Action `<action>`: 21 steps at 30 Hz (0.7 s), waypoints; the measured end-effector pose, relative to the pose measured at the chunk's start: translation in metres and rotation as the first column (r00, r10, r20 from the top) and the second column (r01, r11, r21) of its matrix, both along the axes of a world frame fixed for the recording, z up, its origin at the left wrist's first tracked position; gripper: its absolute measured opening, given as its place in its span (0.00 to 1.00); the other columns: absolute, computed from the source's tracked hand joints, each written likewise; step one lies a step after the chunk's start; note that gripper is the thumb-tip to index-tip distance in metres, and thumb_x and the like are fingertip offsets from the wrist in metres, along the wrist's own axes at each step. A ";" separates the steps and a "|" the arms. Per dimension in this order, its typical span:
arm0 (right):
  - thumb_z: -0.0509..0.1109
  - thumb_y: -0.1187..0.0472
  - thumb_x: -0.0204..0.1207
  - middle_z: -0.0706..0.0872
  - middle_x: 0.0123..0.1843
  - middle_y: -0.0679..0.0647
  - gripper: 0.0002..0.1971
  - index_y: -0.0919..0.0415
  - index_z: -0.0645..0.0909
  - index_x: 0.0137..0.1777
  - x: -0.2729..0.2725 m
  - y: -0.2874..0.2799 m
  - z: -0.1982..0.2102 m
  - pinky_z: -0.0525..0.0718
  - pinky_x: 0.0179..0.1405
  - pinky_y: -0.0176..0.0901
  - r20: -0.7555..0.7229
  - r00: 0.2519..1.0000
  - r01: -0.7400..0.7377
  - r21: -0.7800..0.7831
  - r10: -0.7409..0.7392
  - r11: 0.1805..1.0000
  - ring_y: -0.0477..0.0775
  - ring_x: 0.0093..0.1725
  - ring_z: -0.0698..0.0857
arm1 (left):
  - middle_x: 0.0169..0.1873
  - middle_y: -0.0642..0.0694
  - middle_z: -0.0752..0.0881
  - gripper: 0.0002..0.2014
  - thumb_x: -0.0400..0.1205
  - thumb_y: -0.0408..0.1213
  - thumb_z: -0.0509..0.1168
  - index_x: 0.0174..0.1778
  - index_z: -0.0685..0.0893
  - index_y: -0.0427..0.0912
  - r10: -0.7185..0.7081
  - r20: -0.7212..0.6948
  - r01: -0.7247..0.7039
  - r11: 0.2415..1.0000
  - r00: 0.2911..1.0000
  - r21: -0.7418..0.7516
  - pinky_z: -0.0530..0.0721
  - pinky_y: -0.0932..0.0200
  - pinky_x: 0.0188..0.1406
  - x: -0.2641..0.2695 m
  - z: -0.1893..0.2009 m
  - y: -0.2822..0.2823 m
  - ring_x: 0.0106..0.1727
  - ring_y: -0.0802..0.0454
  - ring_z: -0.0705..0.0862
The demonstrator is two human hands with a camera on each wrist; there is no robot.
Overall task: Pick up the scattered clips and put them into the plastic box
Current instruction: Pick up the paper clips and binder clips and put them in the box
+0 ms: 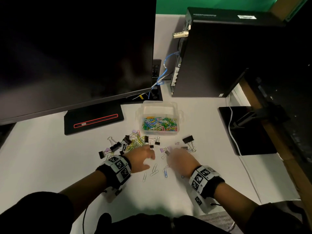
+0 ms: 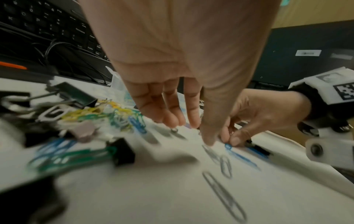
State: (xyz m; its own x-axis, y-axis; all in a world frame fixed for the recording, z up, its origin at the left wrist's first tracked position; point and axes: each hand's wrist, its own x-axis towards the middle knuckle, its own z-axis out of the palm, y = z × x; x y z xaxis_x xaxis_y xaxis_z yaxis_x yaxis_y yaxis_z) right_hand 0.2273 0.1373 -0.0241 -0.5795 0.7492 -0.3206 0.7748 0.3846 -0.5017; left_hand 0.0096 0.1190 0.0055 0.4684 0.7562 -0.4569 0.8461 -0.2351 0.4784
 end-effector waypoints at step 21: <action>0.70 0.60 0.70 0.83 0.58 0.55 0.13 0.54 0.85 0.55 0.042 -0.007 0.019 0.74 0.58 0.41 0.158 0.982 -0.084 -0.108 0.101 0.991 0.54 0.63 0.76 | 0.53 0.48 0.75 0.23 0.75 0.31 0.71 0.65 0.76 0.44 0.221 0.206 -0.204 0.974 0.953 -0.102 0.81 0.62 0.51 0.028 -0.026 -0.020 0.43 0.55 0.76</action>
State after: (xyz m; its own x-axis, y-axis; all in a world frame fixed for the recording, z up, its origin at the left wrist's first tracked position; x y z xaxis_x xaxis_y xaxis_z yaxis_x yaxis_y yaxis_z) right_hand 0.2691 0.1304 -0.0047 -0.5785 0.6541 -0.4873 0.8128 0.4124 -0.4115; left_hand 0.0380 0.0991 -0.0209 0.3940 0.8150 -0.4250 0.7478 -0.0153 0.6638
